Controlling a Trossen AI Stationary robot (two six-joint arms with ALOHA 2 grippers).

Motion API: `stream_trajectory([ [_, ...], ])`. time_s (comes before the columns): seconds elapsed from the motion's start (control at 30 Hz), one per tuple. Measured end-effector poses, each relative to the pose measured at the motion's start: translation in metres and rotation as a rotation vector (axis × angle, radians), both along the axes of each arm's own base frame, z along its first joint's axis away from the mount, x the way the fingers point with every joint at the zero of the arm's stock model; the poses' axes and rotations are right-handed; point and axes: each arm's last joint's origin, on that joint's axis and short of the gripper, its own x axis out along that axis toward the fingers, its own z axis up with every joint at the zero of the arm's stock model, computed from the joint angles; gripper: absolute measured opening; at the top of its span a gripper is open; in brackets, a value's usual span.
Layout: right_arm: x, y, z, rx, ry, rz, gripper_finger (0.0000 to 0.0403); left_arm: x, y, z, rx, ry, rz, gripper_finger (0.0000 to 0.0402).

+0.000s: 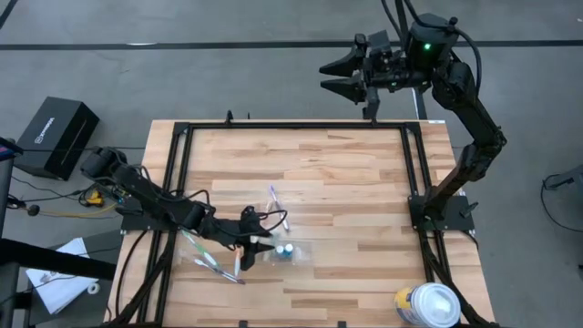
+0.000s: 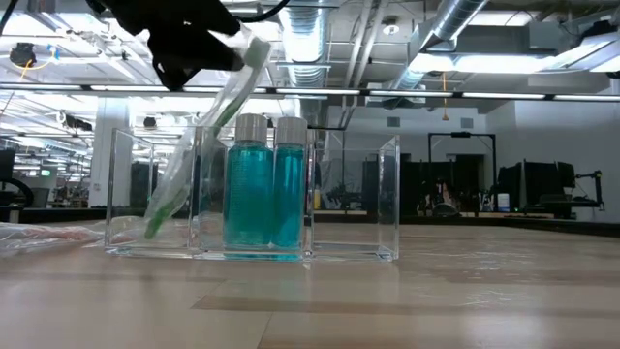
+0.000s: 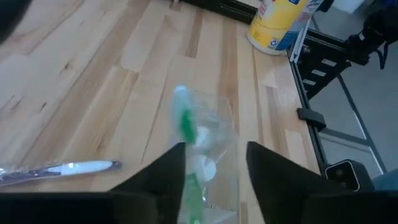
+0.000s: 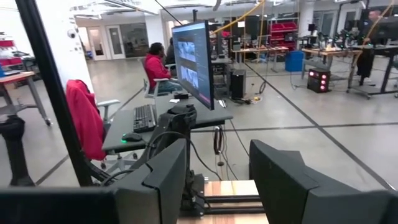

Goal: Pick & Place toothbrushing station
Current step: Put the orange toothbrush into the transparent organizer

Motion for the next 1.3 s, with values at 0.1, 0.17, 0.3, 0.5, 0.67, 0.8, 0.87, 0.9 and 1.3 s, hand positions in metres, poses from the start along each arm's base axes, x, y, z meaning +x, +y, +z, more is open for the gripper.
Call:
stream_trajectory([
  [0.1, 0.000, 0.000, 0.000, -0.001, -0.004, 0.011, 0.0169, -0.003, 0.001, 0.007, -0.012, -0.022, 0.001, 0.0199],
  [0.17, 0.000, 0.000, 0.001, -0.002, -0.005, 0.011, 0.0169, -0.007, 0.004, 0.013, -0.013, -0.038, 0.014, 0.0215],
  [0.3, 0.000, 0.001, 0.001, -0.004, -0.010, 0.022, 0.0169, -0.020, 0.014, 0.025, 0.019, -0.043, 0.113, 0.0231],
  [0.5, 0.000, 0.002, 0.004, -0.015, -0.038, 0.061, 0.0169, -0.042, 0.038, 0.047, -0.025, -0.077, 0.270, 0.0225],
  [0.67, -0.003, 0.004, 0.009, -0.032, -0.075, 0.068, 0.0168, -0.056, 0.054, 0.060, -0.055, -0.110, 0.355, 0.0214],
  [0.8, -0.004, 0.004, 0.011, -0.008, -0.089, 0.070, 0.0169, -0.068, 0.073, 0.053, -0.169, -0.023, 0.543, 0.0213],
  [0.87, -0.003, 0.006, 0.011, -0.010, -0.096, 0.078, 0.0169, -0.071, 0.083, 0.045, -0.216, 0.070, 0.607, 0.0214],
  [0.9, -0.003, 0.007, 0.012, -0.013, -0.104, 0.081, 0.0169, -0.072, 0.087, 0.041, -0.237, 0.122, 0.629, 0.0215],
  [1.3, -0.001, 0.011, 0.015, -0.024, -0.129, 0.099, 0.0168, -0.039, 0.138, -0.003, -0.380, 0.442, 0.675, 0.0221],
])
